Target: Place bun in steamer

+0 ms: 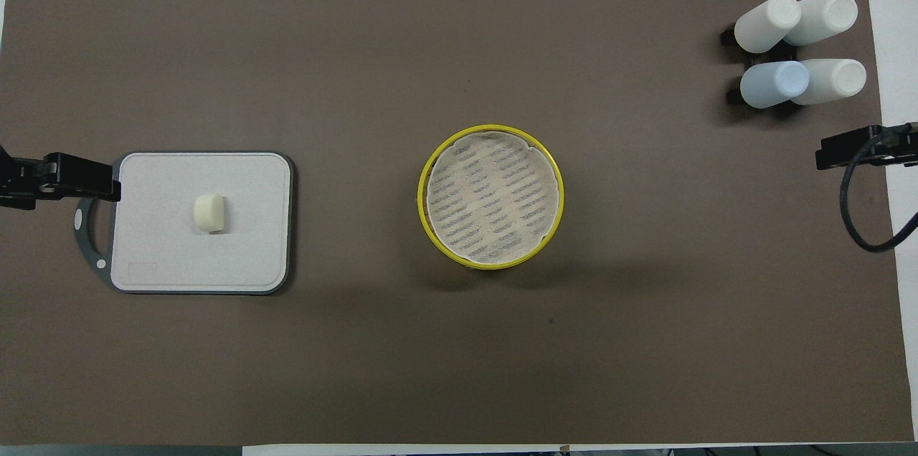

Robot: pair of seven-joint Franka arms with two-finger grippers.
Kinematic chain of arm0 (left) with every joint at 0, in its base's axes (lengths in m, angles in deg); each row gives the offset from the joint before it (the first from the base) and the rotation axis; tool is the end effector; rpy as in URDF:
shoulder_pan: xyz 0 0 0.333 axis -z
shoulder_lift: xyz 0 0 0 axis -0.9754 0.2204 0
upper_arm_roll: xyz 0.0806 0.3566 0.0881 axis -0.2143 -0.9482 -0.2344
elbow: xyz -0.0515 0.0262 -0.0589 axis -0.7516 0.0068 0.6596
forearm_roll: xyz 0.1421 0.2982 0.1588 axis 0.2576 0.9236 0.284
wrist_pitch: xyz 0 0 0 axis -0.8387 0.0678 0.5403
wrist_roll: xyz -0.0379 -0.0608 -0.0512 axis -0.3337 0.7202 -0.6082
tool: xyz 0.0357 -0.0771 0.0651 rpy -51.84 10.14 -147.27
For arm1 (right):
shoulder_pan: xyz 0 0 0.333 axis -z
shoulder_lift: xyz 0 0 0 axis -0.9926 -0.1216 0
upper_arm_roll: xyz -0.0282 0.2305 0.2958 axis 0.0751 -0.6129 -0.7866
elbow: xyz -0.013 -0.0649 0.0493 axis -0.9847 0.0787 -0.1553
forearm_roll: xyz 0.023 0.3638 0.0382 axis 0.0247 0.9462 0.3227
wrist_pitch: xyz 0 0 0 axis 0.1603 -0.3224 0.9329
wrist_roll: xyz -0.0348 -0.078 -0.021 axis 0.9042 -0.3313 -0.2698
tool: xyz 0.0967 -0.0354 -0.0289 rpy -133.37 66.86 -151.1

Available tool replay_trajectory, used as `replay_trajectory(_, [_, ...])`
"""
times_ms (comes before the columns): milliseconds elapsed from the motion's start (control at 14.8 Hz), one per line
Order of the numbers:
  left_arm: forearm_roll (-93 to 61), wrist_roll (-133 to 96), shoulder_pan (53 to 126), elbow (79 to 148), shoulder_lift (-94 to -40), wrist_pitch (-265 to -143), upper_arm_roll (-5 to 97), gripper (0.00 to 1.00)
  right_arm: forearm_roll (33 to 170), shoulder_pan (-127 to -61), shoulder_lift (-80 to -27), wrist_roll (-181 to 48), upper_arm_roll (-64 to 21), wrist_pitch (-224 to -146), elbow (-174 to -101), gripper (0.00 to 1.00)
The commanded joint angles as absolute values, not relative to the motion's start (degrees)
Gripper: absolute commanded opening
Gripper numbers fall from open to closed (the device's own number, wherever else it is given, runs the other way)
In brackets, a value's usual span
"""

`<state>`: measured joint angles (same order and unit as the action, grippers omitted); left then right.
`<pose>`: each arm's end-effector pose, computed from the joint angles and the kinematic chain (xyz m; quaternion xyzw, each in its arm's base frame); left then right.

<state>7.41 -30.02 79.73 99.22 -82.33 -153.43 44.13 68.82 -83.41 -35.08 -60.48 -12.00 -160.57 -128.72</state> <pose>0.4828 -0.0369 0.6925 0.9998 0.0031 -0.0174 0.0129 0.5111 -0.0239 0.6775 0.9998 -0.0001 0.0066 0.0167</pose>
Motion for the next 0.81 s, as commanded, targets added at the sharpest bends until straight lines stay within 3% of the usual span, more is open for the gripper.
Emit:
replay_trajectory(0, [8.0,-30.2,79.7,99.6,-82.6,-153.6,44.1,1.00,69.1,-83.1,-35.0,-61.0,-12.3,-160.8,-128.7,1.00])
replay_trajectory(541, [8.0,-30.3,79.6,101.0,-83.3,-154.3,44.1,1.00,69.0,-83.0,-34.3,-60.4,-13.0,-160.2,-129.9,1.00])
replay_trajectory(744, [8.0,-30.4,79.6,102.0,-83.8,-155.0,44.0,1.00,68.8,-83.0,-34.3,-61.4,-16.8,-155.9,-129.2,1.00])
